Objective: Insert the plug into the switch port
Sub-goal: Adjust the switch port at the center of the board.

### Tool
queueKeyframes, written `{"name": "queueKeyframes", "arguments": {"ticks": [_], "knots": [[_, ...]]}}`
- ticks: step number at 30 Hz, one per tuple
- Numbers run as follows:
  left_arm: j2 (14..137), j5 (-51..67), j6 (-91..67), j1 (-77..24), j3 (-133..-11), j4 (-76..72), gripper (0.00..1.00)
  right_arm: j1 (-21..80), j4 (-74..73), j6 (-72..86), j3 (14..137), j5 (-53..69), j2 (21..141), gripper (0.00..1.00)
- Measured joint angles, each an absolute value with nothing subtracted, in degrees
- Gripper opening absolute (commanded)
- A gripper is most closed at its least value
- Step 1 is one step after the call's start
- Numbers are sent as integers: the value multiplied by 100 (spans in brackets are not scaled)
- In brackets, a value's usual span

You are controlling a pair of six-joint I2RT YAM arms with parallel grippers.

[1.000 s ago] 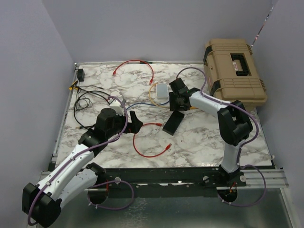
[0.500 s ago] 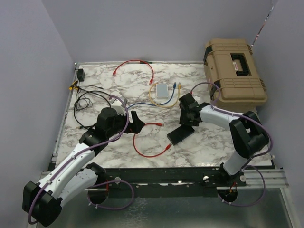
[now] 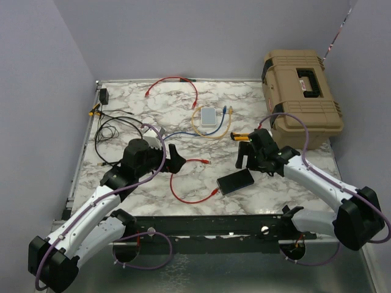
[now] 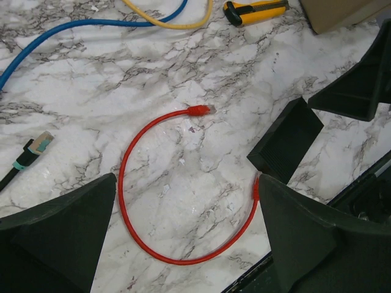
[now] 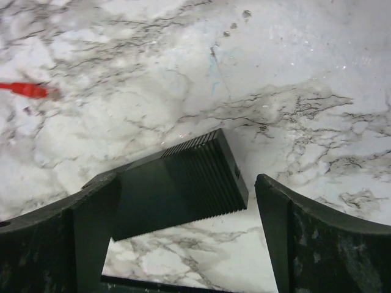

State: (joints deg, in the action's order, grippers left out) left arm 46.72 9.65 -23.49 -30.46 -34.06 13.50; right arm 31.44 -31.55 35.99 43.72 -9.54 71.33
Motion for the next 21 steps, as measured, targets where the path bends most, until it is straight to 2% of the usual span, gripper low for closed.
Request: {"name": "queueKeyframes", "arguments": {"ticks": [6,15,21], "knots": [[4372,788,-1876,-3046,-3568,1503,99,3559,-3760,3413,4770,-823,6772,93],[3938,95,-1612,-3044,-3605,1579,99,5015,-4390,4445,4464,-773,6912,93],[3728,-161,-1603,-2952,-3605,1575,99,5839,-4174,5070,4320,-657,7524,99]]}}
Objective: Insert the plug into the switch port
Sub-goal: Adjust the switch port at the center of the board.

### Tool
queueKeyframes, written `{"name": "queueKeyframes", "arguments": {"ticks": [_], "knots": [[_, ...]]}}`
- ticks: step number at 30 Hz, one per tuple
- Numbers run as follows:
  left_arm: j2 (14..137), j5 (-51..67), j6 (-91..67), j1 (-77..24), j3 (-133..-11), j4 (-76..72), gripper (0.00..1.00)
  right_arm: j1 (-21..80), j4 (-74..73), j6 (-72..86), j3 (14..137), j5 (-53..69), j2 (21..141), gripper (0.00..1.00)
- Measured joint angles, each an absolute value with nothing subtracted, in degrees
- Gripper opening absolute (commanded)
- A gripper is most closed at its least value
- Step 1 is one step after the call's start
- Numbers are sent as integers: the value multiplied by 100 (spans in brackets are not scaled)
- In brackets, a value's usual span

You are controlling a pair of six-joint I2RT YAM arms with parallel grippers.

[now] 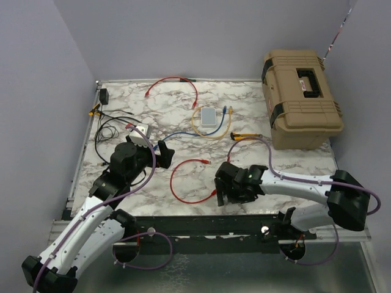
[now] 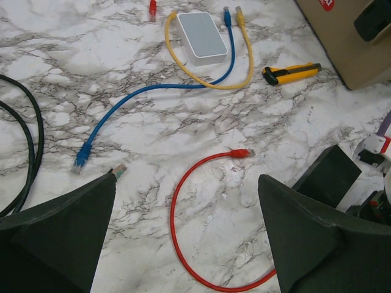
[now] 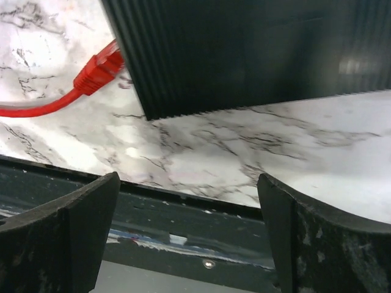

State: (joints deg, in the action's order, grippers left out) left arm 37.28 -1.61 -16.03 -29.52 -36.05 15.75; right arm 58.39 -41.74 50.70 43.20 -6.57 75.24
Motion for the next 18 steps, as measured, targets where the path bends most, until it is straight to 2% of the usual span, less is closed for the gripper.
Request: {"name": "queueKeyframes", "arguments": {"ticks": [7,18], "knots": [[3710,-244,-1605,-2886,-3605,1579,99,6145,-3463,5441,4436,-620,8296,100],[3671,-268,-1605,-2886,-3605,1579,99,6145,-2755,5387,5413,-1037,9317,100]]}}
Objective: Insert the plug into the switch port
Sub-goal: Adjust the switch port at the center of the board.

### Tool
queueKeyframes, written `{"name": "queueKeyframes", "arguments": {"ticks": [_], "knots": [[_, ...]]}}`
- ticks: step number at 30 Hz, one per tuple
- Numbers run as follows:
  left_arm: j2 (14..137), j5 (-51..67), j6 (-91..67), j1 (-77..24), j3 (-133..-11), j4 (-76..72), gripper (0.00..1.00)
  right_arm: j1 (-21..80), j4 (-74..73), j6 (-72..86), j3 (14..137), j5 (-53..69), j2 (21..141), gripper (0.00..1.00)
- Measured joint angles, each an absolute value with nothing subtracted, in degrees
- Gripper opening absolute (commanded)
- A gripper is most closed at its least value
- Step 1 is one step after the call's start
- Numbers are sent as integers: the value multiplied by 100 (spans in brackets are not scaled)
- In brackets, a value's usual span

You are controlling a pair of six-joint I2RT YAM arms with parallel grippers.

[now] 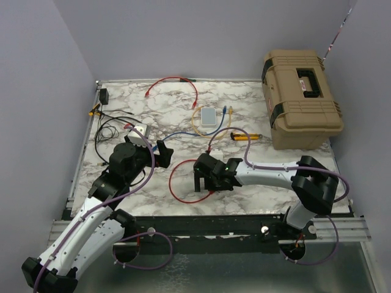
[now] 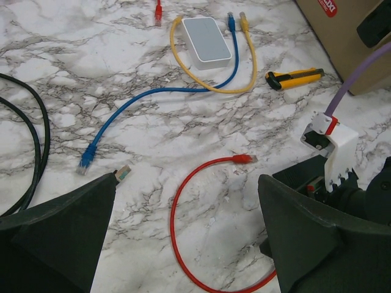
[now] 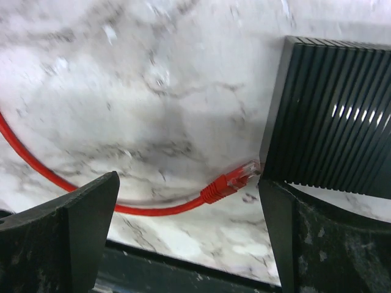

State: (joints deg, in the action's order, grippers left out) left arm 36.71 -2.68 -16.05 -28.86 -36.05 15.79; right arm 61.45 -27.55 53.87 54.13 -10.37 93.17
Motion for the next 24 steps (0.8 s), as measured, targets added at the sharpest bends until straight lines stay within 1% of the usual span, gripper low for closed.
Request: {"name": "queueKeyframes", "arguments": {"ticks": [7,14,17,20,24], "knots": [[3638,-268,-1605,-2886,-3605,1579,99,5955,-2587,5269,6064,-1780,9911,100],[3618,-270,-1605,-2886,-3605,1597,99,4923,-2220,4602,6281,-2073,10250,100],[3614,-287,-1605,-2886,-3605,1597,99,4593,-2191,4145,6473,-2071,10261,100],[3616,-305,-1605,-2886,-3605,1599,99,4578,-2180,3719,6764,-2036,10208,100],[3651,-303,-1605,-2886,-3605,1597,99,4567,-2226,3260,6772,-2005,9647,100]]}}
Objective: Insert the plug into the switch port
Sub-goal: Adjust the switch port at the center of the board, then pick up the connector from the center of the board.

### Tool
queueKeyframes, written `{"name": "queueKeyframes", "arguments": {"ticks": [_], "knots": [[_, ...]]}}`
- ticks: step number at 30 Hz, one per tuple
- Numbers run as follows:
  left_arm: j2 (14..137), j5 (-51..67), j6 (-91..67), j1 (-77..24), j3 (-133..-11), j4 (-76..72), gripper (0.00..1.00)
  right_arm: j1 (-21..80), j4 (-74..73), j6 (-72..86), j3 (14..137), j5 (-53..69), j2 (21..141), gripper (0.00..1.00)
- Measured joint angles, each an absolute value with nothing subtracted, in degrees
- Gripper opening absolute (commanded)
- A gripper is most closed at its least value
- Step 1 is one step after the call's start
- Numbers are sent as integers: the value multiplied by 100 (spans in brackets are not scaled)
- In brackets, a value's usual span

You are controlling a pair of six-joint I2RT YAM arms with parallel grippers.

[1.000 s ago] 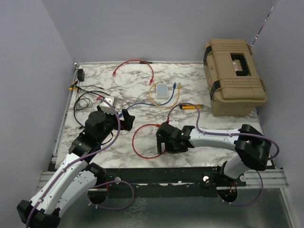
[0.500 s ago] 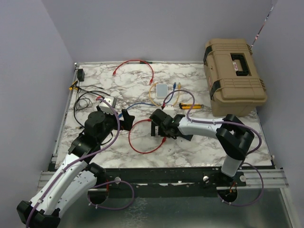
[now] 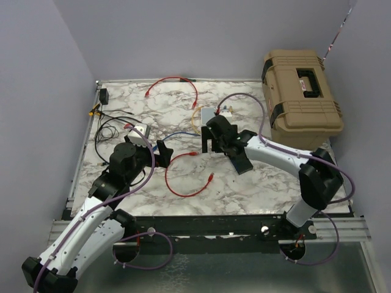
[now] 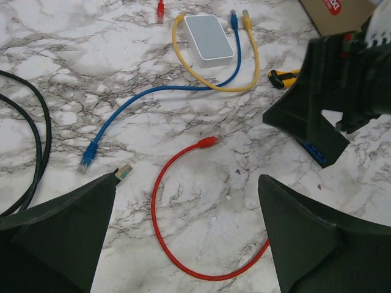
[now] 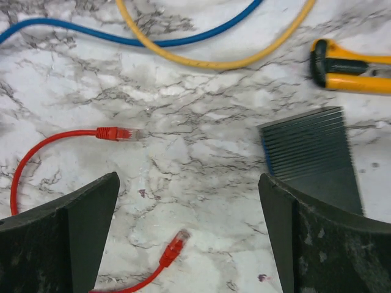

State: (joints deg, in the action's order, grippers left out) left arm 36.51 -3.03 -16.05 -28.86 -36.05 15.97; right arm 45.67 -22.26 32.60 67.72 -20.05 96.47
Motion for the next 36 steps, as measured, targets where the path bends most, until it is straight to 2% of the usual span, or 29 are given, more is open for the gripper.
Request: {"name": "queueKeyframes", "arguments": {"ticks": [6,12,20,27,36], "knots": [[4034,-75,-1629,-2882,-3605,1597,99,3760,-2215,2932,6152,-1911,8600,100],[4762,517,-1890,-2884,-3607,1603,99,3057,-2187,2812,5330,-1538,8294,99],[5660,707,-2220,-3651,-3616,1603,94,2836,-1938,2797,4576,-1013,8291,93],[6259,421,-2338,-4270,-3804,1579,93,2805,-1719,2773,4364,-624,8261,87],[7540,-126,-2117,-4372,-4613,1584,93,2805,-1828,2641,4331,95,7791,89]]}}
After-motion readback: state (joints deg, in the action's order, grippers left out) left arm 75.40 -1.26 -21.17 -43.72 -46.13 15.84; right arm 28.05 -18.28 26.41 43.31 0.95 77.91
